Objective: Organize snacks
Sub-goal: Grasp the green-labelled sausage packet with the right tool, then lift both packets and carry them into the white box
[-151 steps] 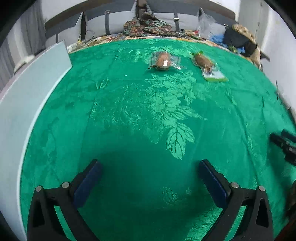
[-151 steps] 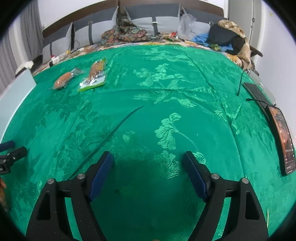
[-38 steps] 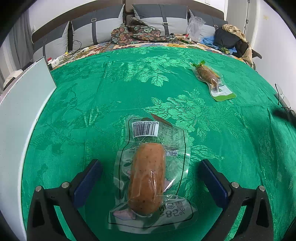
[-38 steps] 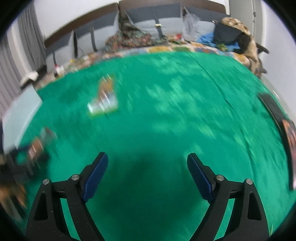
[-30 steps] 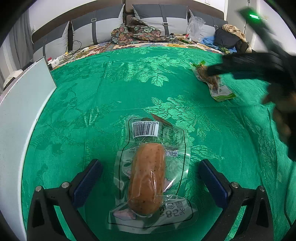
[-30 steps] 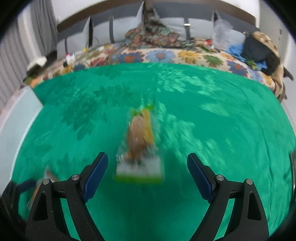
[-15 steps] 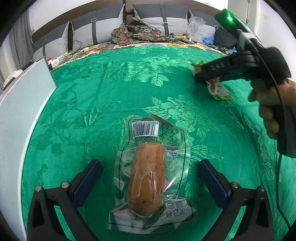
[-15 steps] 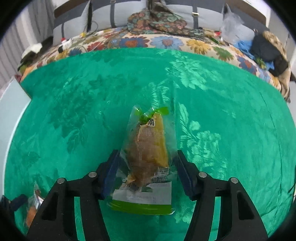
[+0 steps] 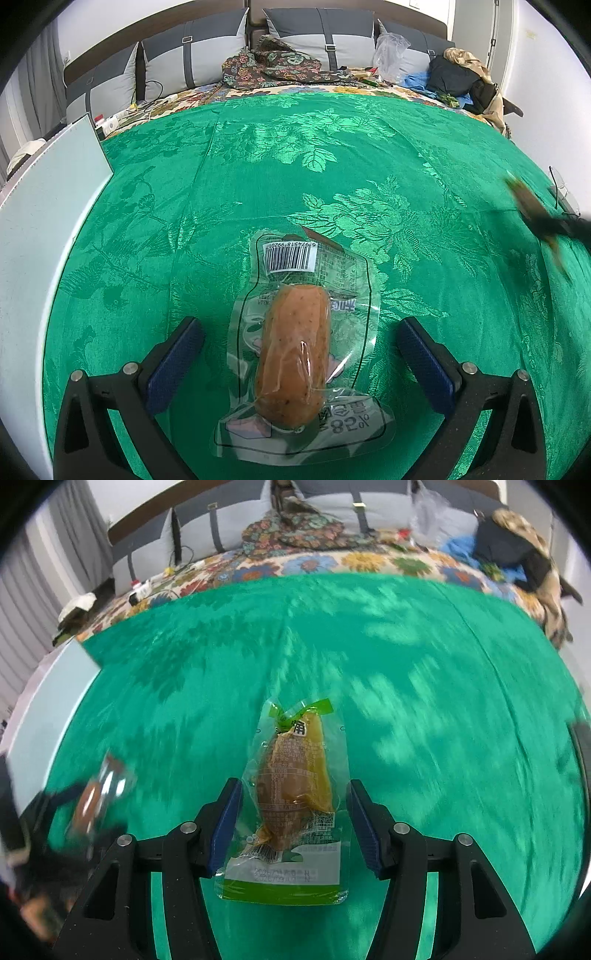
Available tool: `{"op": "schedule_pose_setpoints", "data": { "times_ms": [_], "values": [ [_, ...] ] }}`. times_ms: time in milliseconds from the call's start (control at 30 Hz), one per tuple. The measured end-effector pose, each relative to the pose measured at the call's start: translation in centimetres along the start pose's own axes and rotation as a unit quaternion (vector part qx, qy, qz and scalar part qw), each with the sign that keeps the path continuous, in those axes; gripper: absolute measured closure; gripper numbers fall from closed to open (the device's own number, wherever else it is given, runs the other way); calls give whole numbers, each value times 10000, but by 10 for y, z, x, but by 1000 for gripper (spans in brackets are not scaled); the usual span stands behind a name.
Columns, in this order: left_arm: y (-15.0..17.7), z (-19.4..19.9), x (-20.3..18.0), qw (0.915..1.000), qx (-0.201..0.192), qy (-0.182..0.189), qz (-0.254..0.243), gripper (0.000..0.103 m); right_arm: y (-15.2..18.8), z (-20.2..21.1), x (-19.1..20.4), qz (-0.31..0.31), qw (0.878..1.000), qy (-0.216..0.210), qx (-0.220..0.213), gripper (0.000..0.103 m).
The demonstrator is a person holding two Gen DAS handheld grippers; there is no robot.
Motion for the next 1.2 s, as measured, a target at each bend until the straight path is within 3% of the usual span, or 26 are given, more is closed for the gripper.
{"op": "schedule_pose_setpoints", "data": {
  "times_ms": [167, 300, 367, 567, 1200],
  "values": [
    [0, 0, 0, 10000, -1, 1, 1, 0, 50, 23, 6, -60, 9997, 114, 221, 42],
    [0, 0, 0, 10000, -1, 1, 1, 0, 77, 15, 11, 60, 9993, 370, 59, 40],
    [0, 0, 0, 10000, -1, 1, 1, 0, 85, 13, 14, 260, 9980, 534, -234, 36],
    [0, 0, 0, 10000, 0, 2, 2, 0, 89, 4, 22, 548, 9943, 790, -469, 21],
    [0, 0, 0, 10000, -1, 5, 5, 0, 92, 3, 19, 474, 9943, 819, -482, 16]
  ]
}}
Point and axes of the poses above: each gripper's, at about its wrist camera, not at the fingertips, and z roughly against the way its jaws point, x to its left, y to its underside, the point moved 4 cm from there along -z, roughly the way its jaws point, and after that the axes turned 15 degrees about -y, right-handed, at the moved point
